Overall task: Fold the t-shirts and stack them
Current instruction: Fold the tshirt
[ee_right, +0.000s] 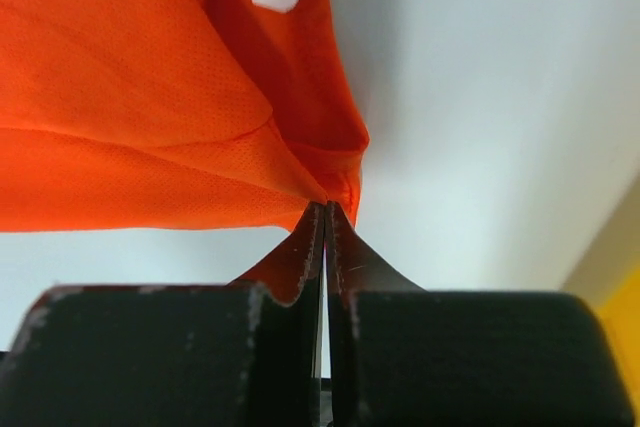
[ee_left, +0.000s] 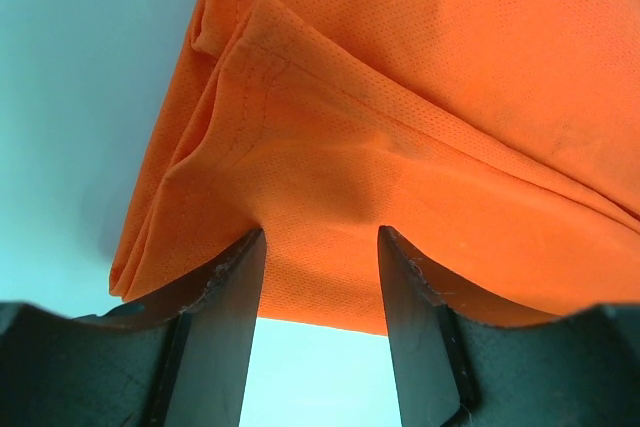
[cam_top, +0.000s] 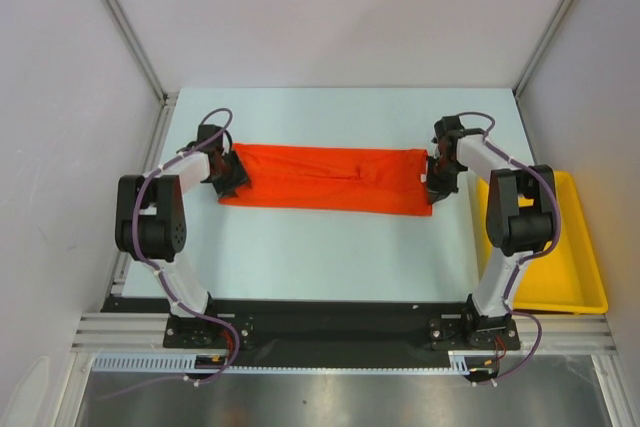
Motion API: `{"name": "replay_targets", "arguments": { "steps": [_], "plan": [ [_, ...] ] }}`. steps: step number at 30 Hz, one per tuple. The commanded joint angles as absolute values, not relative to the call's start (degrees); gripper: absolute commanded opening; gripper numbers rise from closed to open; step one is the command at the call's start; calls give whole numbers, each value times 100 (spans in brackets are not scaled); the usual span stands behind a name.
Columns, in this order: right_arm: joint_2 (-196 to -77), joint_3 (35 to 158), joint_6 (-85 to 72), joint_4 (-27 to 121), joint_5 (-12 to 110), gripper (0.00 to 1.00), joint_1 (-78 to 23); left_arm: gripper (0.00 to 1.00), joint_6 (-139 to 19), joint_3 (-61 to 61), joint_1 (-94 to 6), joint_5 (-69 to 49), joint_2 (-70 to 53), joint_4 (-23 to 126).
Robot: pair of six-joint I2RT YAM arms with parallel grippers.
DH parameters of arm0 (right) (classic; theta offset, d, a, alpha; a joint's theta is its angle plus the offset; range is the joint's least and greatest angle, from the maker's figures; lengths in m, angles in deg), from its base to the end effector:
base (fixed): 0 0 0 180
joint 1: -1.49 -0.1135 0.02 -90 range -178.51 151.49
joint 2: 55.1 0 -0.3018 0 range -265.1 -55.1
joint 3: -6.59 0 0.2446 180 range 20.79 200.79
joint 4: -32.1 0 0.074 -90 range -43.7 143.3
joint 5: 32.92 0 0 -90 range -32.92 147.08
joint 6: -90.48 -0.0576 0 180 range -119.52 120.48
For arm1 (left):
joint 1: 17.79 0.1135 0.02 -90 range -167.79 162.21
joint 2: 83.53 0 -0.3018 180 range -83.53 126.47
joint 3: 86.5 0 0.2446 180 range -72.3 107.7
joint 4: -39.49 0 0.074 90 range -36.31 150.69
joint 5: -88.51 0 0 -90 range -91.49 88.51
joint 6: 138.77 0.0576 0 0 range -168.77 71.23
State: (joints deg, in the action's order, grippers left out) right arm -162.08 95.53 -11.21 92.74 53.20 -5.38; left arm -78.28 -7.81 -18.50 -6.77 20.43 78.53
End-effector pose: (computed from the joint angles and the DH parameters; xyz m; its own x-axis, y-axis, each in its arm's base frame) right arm 0.3634 0.0477 0.1975 -0.9802 0.0855 -0.1788 0.0675 0.9922 0.1047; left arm 0.3708 -0.0099 0.1836 -0.8099 -0.4805 -0.3364 -0.3984 0.8716 -0.2857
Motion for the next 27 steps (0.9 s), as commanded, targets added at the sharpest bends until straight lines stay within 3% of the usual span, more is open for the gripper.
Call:
{"name": "replay_targets", "arguments": {
  "steps": [1, 4, 6, 7, 13, 15, 18, 21, 24, 27],
  "plan": [
    [-16495, 10075, -1139, 9437, 5497, 0, -475, 55, -7839, -630, -1805, -694, 2290, 7759],
    [-16663, 10261, -1130, 9595, 5532, 0, -457, 55, -7786, -568, -1805, -694, 2317, 7786],
    [-16663, 10262, -1104, 9648, 5584, 13, -457, 55, -7760, -542, -1805, -642, 2273, 7812],
    [-16646, 10262, -1095, 9710, 5611, 28, -448, 55, -7707, -533, -1805, -624, 2229, 7839],
    [-16049, 10183, -1139, 9930, 6024, 59, -404, 64, -7479, -620, -1805, -167, 1274, 8032],
    [-15760, 10078, -1340, 9834, 5753, 61, -308, 79, -7399, -717, -1832, 279, 904, 8085],
    [-15293, 9587, -2225, 9107, 4586, 64, -124, 80, -7416, -989, -1841, 677, 244, 8226],
    [-14889, 8553, -3863, 7426, 3470, 63, 34, 74, -7706, -1601, -1692, 836, -248, 8121],
    [-14467, 7768, -5160, 6014, 3045, 63, -8, 64, -8451, -2340, -1218, 73, -390, 7577],
    [-14466, 7765, -5165, 6473, 3272, 63, -53, 58, -8778, -2650, -997, -281, -259, 7426]
  ]
}}
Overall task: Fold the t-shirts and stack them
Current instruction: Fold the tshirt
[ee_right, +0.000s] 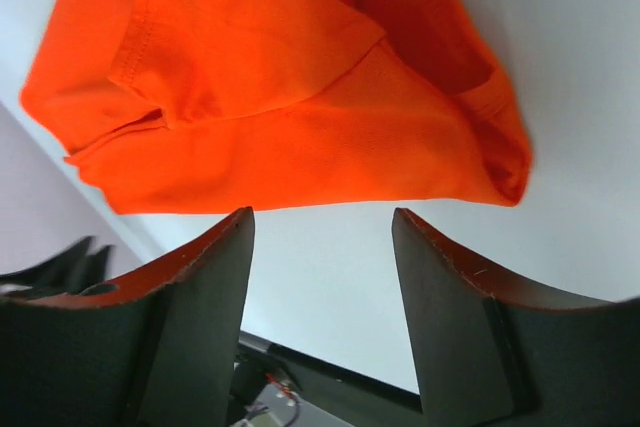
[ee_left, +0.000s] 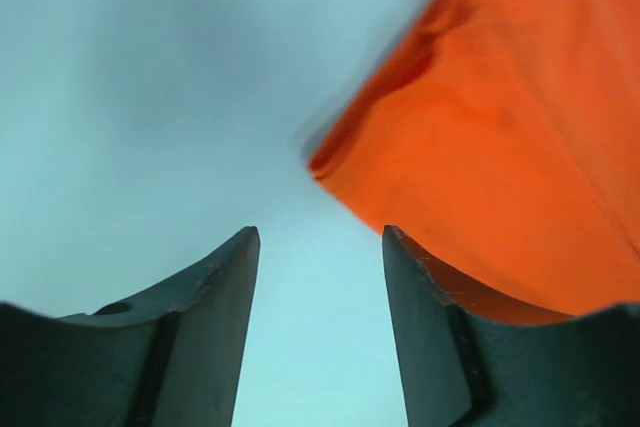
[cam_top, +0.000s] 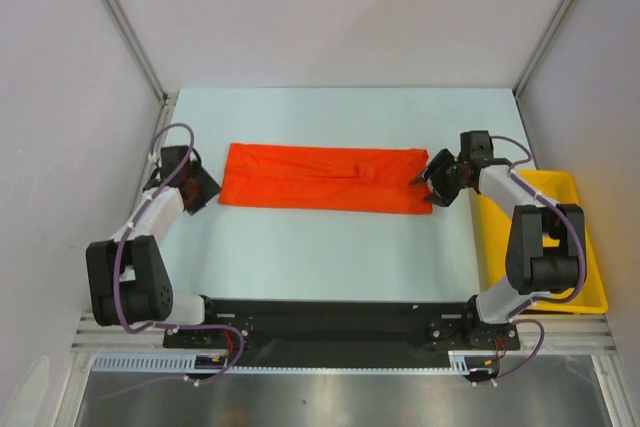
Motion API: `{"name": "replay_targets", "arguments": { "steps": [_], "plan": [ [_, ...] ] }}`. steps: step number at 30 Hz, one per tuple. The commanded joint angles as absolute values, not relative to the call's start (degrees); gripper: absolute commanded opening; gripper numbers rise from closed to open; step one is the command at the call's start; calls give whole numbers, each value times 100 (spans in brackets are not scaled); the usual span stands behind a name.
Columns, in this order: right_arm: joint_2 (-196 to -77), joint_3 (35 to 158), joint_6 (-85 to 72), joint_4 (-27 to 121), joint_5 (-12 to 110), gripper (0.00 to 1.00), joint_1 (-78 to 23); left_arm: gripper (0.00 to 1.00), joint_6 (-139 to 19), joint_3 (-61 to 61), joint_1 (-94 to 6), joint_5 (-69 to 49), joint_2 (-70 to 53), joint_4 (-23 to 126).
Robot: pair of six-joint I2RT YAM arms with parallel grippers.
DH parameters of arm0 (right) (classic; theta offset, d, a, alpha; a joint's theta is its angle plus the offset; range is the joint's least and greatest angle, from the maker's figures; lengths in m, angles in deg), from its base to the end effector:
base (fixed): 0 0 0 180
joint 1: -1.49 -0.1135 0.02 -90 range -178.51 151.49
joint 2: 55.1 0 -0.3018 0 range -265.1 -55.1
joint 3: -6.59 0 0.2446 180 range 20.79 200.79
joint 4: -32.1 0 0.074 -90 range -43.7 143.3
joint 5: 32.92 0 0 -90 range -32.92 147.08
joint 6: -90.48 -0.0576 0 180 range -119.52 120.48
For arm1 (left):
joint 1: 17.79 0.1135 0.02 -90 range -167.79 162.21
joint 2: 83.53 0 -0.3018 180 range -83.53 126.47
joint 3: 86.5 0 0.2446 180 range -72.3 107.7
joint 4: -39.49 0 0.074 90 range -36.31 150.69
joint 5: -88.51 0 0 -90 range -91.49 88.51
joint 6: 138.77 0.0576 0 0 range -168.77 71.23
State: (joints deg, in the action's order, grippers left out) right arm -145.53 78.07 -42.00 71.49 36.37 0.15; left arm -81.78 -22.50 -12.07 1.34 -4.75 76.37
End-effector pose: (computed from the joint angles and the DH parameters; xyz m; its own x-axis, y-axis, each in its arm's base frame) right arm 0.3202 0.0279 0.2270 -0.7677 0.6139 -0.1838 0.4217 0.6999 0.5765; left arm 0.2777 0.0307 0.2440 -0.5836 -0.6053 -0.5413 -0.5342 0.7882 -0.3055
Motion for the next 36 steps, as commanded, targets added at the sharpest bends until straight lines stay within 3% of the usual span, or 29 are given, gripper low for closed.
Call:
{"name": "replay_targets", "arguments": {
  "steps": [1, 5, 8, 10, 24, 28, 36],
  "plan": [
    [-14457, 7670, -5156, 6554, 3334, 62, -62, 57, -8901, -2729, -979, -316, -258, 7199],
    [-14221, 7030, -5654, 6634, 3537, 58, -53, 57, -9121, -2994, -927, -518, -206, 6688],
    [-13958, 6669, -5788, 6739, 3887, 57, -123, 69, -9113, -2924, -918, -606, 110, 6687],
    [-13851, 6510, -5719, 6669, 4011, 57, -141, 70, -9113, -2906, -918, -606, 207, 6670],
    [-14272, 6675, -4866, 6897, 4416, 59, 8, 60, -9087, -2616, -909, -413, 761, 6503],
    [-14299, 6685, -4847, 6942, 4574, 59, 70, 56, -9025, -2581, -909, -378, 867, 6371],
    [-14448, 6578, -5138, 6370, 4591, 57, 88, 29, -8806, -2423, -900, -457, 1130, 6345]
  ]
}}
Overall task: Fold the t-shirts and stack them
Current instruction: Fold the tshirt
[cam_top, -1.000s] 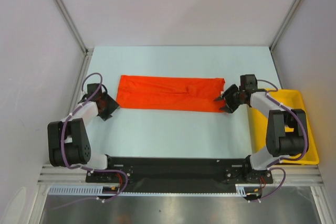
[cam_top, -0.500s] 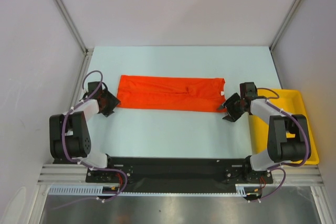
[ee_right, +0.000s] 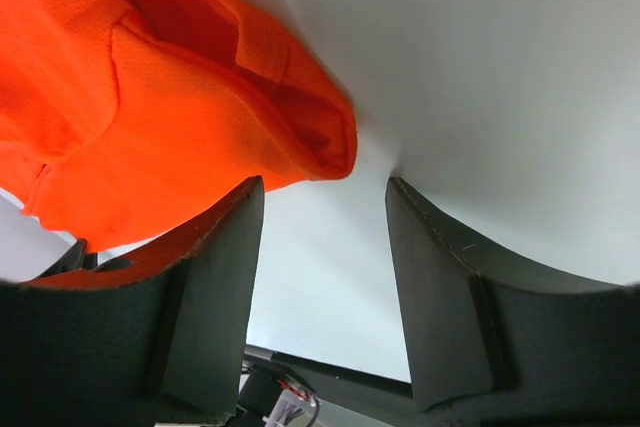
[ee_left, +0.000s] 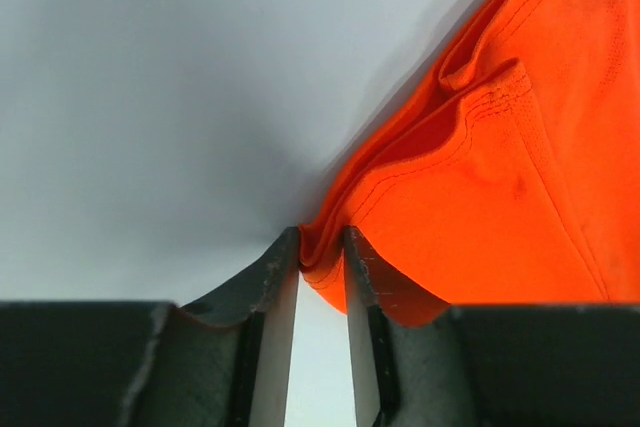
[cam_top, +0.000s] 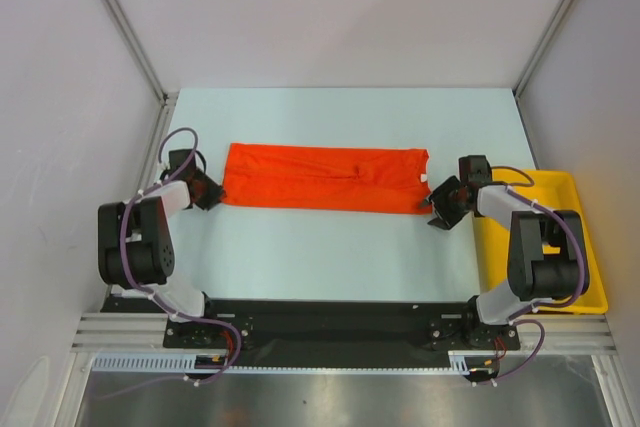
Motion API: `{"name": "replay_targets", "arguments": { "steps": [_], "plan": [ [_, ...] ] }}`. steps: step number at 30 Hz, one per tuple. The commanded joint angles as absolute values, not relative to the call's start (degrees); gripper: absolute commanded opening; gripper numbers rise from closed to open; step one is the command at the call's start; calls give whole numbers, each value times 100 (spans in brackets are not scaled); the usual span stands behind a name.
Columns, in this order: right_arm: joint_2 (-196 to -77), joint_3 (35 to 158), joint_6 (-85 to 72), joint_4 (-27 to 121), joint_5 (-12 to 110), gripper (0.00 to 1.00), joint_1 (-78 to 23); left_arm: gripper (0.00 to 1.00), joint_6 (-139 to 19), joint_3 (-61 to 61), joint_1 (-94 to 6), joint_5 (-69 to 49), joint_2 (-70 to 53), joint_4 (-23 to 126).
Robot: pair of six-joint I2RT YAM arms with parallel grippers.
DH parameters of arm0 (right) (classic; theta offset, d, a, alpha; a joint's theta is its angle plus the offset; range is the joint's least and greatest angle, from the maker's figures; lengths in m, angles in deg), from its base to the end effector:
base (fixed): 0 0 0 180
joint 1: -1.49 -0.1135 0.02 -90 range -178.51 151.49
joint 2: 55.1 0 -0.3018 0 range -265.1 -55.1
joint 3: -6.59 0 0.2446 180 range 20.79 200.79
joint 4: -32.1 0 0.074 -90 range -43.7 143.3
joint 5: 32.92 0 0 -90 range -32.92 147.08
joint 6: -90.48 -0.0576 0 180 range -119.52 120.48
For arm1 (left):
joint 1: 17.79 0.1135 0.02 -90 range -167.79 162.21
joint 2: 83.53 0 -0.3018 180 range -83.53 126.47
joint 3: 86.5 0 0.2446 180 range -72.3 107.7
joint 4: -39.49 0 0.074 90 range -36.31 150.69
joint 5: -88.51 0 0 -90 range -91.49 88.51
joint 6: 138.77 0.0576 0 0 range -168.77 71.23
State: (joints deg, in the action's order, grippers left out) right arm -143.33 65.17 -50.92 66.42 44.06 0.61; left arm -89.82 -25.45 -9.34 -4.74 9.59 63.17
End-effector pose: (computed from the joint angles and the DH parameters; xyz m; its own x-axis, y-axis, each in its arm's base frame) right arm 0.2801 0.0173 0.1772 -0.6495 0.7515 -0.1156 0.6312 0.6176 0.4693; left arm 0.3147 0.0435 0.1763 -0.5410 -0.7432 -0.3937 -0.6238 0.6685 -0.4049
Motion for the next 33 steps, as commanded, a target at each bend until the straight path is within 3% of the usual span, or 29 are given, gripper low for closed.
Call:
{"name": "replay_targets", "arguments": {
  "steps": [1, 4, 5, 8, 14, 24, 33],
  "plan": [
    [-14492, 6605, -5121, 6379, 4618, 56, 97, 28, -8788, -2405, -900, -457, 1183, 6345],
    [-14641, 6588, -5085, 6265, 4627, 49, 97, 11, -8674, -2343, -900, -466, 1297, 6397],
    [-14668, 6570, -5077, 6178, 4635, 45, 97, 0, -8613, -2343, -900, -466, 1306, 6432],
    [-14800, 6535, -4998, 5932, 4601, 20, 97, 0, -8551, -2466, -909, -483, 1262, 6432],
    [-15159, 6991, -4532, 5579, 4846, 6, 88, 0, -8743, -3071, -1128, -589, 825, 6441],
    [-17110, 9495, -3591, 5579, 4882, 4, 97, 0, -9763, -4119, -2595, -388, -460, 6590],
    [-18701, 11314, -3495, 5517, 4513, 5, 70, 0, -10439, -3996, -5415, -193, -856, 7294]
  ]
}}
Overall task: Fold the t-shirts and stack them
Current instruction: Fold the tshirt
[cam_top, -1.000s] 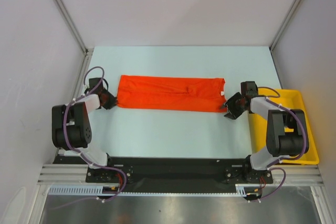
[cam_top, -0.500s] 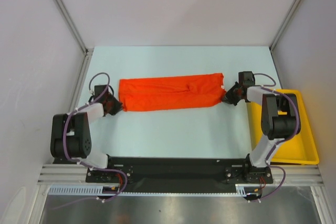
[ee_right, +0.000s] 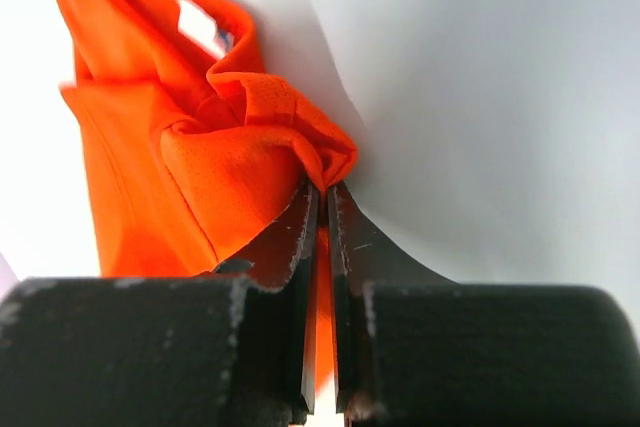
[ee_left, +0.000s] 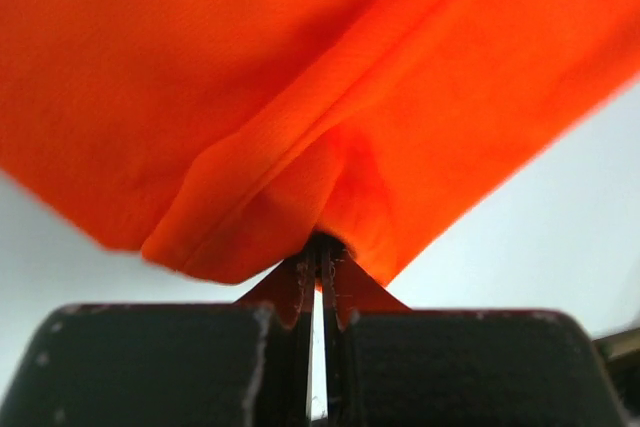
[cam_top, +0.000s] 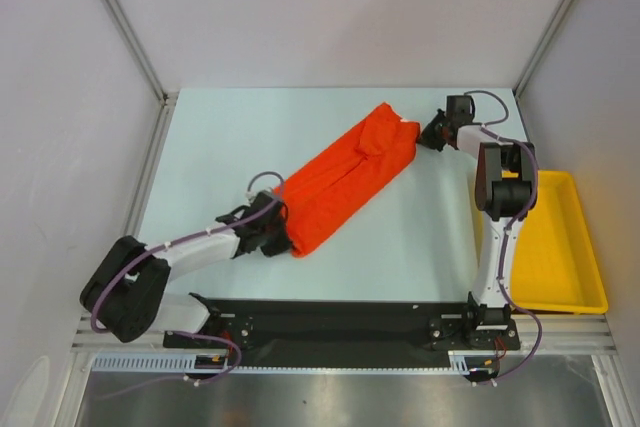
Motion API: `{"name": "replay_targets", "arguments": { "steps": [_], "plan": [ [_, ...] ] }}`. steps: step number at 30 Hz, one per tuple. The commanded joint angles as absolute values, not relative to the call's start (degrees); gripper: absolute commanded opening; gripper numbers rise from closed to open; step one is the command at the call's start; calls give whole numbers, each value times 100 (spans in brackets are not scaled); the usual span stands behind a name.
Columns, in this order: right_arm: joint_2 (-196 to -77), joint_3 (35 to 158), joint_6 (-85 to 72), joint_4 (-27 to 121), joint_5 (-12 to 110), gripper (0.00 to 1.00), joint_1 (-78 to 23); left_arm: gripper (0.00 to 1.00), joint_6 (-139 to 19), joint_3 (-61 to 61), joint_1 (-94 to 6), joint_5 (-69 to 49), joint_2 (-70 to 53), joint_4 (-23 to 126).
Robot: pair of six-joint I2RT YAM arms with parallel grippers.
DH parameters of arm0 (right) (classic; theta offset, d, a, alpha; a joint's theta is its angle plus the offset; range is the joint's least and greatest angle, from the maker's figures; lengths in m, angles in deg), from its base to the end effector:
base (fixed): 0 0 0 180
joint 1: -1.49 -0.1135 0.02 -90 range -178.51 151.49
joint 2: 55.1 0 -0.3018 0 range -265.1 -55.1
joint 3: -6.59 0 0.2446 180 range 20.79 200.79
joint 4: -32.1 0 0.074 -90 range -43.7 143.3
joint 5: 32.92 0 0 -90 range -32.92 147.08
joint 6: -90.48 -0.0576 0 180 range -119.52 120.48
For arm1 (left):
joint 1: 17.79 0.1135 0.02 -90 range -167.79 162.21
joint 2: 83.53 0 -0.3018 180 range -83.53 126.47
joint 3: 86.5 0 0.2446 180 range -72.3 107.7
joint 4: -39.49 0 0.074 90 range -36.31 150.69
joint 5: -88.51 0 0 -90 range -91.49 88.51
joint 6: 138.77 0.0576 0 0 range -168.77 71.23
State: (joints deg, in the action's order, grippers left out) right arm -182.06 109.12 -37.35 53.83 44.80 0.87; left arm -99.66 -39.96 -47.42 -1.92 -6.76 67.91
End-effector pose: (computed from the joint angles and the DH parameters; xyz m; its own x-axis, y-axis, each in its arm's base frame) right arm 0.5142 0.0178 0.1595 -0.6665 0.5921 -0.4530 0.3176 0.7752 0.5460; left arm 0.2003 -0.1144 0.1718 -0.8545 -0.4066 -0.3232 -0.2620 0.8747 -0.4077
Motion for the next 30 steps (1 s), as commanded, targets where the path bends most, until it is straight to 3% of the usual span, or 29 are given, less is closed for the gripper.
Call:
{"name": "replay_targets", "arguments": {
  "steps": [1, 8, 15, 18, 22, 26, 28, 30],
  "plan": [
    [-18946, 11664, -3503, 5553, 4495, 5, 62, 0, -10536, -3970, -5896, -280, -821, 7207],
    [-19967, 13090, -4108, 5457, 4372, 6, -176, 1, -10556, -3118, -7227, -1904, 865, 6126],
    [-20785, 14644, -4066, 5790, 4223, 6, -527, 14, -10071, -2151, -7641, -2503, 1640, 5950],
    [-20970, 14840, -4259, 5659, 4196, 6, -597, 22, -10150, -1878, -7633, -2776, 1868, 5528],
    [-21084, 15173, -4163, 6034, 4301, 6, -642, 52, -10098, -1658, -7615, -2917, 1921, 5457],
    [-20961, 15481, -3680, 6824, 4310, 32, -519, 73, -9729, -1439, -7606, -3391, 1615, 5615],
    [-20857, 15867, -3277, 7744, 4328, 36, -361, 77, -9353, -1307, -7580, -3446, 1272, 6103],
    [-20585, 15721, -2995, 8048, 4337, 46, -212, 77, -9123, -1166, -7484, -3349, 800, 6501]
  ]
}}
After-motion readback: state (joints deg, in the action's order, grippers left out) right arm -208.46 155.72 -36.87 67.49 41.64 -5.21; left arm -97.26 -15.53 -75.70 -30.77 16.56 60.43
